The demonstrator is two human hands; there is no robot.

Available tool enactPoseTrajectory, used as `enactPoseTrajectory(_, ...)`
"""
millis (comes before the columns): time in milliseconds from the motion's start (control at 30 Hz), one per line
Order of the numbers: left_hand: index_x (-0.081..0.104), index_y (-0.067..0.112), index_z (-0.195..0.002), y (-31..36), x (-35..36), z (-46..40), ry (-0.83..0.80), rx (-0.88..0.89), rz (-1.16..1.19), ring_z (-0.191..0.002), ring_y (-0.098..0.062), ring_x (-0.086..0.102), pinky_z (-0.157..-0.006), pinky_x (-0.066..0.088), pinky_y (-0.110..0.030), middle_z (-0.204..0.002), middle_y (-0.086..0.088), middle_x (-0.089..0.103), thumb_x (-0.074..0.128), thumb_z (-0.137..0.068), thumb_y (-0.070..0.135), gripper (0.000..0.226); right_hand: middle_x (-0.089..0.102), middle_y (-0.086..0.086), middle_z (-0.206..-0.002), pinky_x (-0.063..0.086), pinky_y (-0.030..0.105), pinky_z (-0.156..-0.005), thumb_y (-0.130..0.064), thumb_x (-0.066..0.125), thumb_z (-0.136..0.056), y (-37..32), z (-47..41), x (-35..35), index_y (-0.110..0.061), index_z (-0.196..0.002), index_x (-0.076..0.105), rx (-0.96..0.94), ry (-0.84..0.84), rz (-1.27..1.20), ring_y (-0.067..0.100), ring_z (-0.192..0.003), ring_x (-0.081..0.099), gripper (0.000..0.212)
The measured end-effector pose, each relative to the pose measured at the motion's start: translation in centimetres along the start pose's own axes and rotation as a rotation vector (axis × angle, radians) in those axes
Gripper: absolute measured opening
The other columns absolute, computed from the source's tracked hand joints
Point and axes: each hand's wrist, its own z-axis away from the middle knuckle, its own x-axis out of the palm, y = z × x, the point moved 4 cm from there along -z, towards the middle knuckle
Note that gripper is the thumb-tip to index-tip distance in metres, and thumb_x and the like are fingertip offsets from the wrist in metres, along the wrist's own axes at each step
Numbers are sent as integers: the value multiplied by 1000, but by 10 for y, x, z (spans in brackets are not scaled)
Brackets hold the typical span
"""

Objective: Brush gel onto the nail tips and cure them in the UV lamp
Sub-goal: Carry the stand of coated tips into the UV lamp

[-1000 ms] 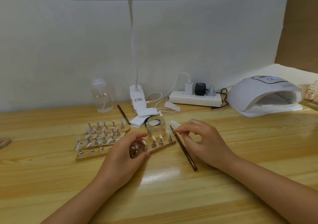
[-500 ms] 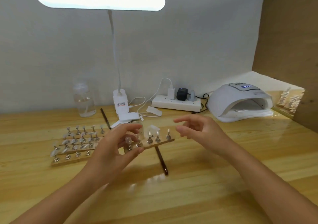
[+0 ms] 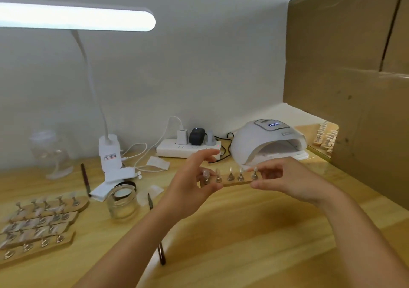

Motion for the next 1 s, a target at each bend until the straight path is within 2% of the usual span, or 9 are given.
enactPoseTrajectory(67, 38, 52, -110, -5, 15, -13, -26, -17, 54, -91, -4, 60, -85, 48, -16, -114, 15, 49, 72, -75, 4, 68, 51, -12, -63, 37, 4, -56, -16, 76, -73, 11, 0, -8, -27, -92, 68, 14, 42, 24, -9, -54, 47, 23)
enactPoseTrajectory(200, 36, 54, -111, -12, 50, -37, -63, -10, 74, -91, -3, 57, -79, 45, -7, -114, 18, 45, 72, -75, 5, 70, 51, -8, -64, 36, 7, -56, -15, 77, -72, 41, 2, -28, -25, -102, 67, 80, 201, 85, 3, -60, 45, 33)
enactPoseTrajectory(367, 41, 43, -117, -23, 88, -53, -58, -34, 104, -92, -2, 54, -85, 44, -10, -120, 10, 46, 72, -75, 7, 64, 50, -4, -67, 34, 9, -52, -14, 78, -70, 73, 6, -47, -28, -97, 68, 153, 292, 54, 9, -62, 42, 32)
enactPoseTrajectory(433, 39, 45, -115, -28, 89, -56, -25, -39, 110, -93, 9, 51, -81, 40, -3, -118, 16, 45, 74, -74, 10, 65, 52, -5, -68, 34, 7, -52, -15, 78, -68, 81, 8, -53, -27, -95, 69, 170, 342, 31, 9, -63, 42, 30)
enactPoseTrajectory(500, 35, 49, -115, -32, 85, -57, 13, -59, 114, -95, 18, 47, -79, 38, -1, -116, 26, 41, 76, -72, 17, 68, 55, -7, -71, 34, 4, -51, -15, 79, -68, 87, 13, -63, -26, -93, 69, 181, 469, 2, 8, -63, 44, 29)
enactPoseTrajectory(600, 31, 49, -121, -37, 86, -56, -21, -93, 74, -107, 10, 44, -86, 34, -4, -120, 26, 40, 75, -73, 22, 70, 54, -4, -70, 33, 5, -48, -15, 77, -71, 97, 19, -77, -20, -101, 67, 207, 672, -10, 7, -62, 43, 32)
enactPoseTrajectory(700, 30, 42, -134, -39, 92, -55, -83, -98, -16, -124, 2, 36, -92, 27, -8, -134, 20, 40, 70, -79, 24, 71, 53, -5, -66, 33, 20, -53, -17, 75, -75, 108, 14, -77, -12, -106, 68, 255, 800, -3, 8, -58, 41, 32)
enactPoseTrajectory(867, 20, 41, -141, -41, 99, -55, -158, -113, -131, -130, -3, 31, -92, 26, -12, -144, 17, 33, 61, -84, 35, 70, 51, -9, -65, 32, 26, -52, -24, 73, -78, 115, -6, -63, -17, -105, 70, 280, 837, 87, 8, -57, 43, 28)
enactPoseTrajectory(1000, 18, 40, -142, -41, 100, -55, -170, -116, -167, -132, -4, 29, -94, 26, -14, -146, 16, 30, 57, -87, 33, 68, 50, -7, -66, 31, 26, -52, -28, 69, -81, 114, -27, -59, -18, -106, 69, 257, 807, 146, 9, -57, 43, 27)
